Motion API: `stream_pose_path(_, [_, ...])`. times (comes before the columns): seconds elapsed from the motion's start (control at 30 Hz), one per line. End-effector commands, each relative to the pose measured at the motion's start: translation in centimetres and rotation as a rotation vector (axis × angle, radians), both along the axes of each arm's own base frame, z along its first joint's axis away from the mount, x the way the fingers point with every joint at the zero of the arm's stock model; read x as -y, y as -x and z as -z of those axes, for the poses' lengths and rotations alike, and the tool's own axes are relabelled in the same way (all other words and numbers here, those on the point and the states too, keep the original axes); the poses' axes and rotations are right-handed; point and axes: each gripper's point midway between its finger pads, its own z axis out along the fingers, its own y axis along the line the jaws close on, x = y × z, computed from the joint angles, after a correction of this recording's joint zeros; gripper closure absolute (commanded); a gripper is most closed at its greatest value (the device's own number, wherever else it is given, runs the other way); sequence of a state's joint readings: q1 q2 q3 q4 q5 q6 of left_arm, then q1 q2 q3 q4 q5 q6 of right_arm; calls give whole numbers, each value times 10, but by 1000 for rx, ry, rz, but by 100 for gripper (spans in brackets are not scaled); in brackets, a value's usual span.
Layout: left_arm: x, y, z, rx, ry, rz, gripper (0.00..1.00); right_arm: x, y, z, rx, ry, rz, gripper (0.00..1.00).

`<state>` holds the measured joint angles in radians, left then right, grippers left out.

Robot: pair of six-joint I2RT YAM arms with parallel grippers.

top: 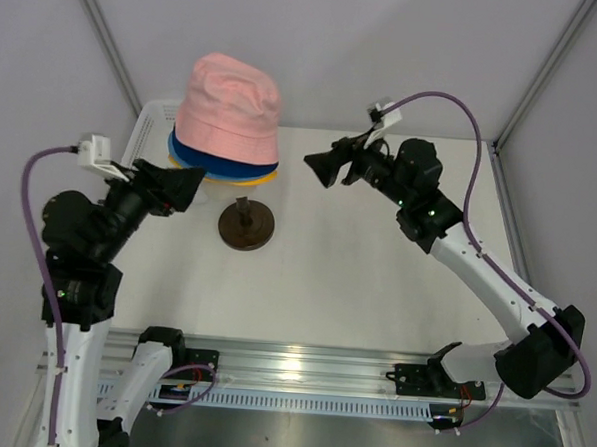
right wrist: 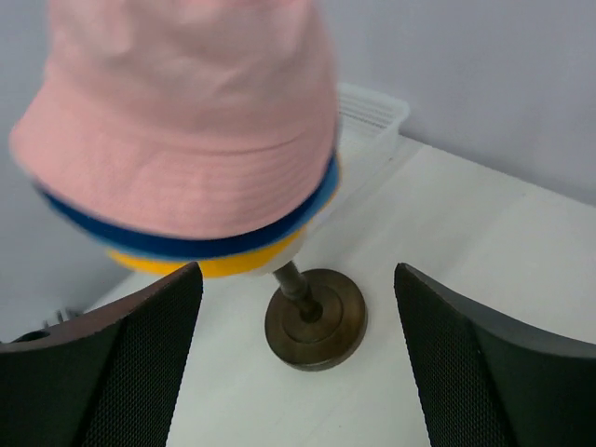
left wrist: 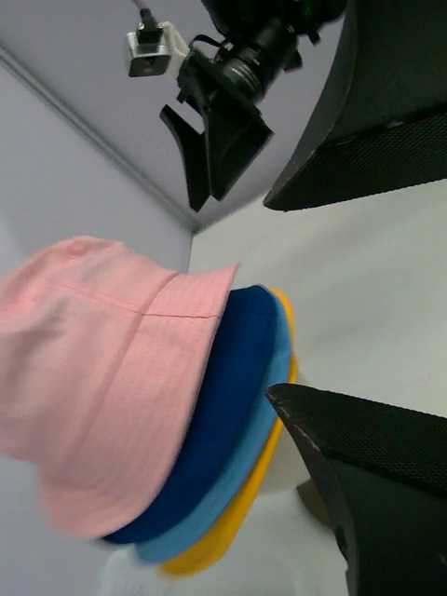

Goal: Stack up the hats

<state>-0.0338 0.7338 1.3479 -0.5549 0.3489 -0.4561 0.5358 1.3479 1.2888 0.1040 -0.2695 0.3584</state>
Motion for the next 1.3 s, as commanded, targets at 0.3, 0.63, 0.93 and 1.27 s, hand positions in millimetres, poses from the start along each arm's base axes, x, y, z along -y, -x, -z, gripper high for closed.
stream_pose_path(0.3, [43,-12,0,-40,547,152,25,-21,39,-18,410,299,22,19])
stream_pose_path(0.63, [61,-16,-14,-48,584,215,26,-25,28,-13,413,292,50,18])
stream_pose_path(0.93, [70,-45,-4,-97,600,169,28,-27,23,-18,417,264,67,17])
stream_pose_path(1.27, [50,-51,2,-65,670,26,33,-25,17,-16,420,267,101,15])
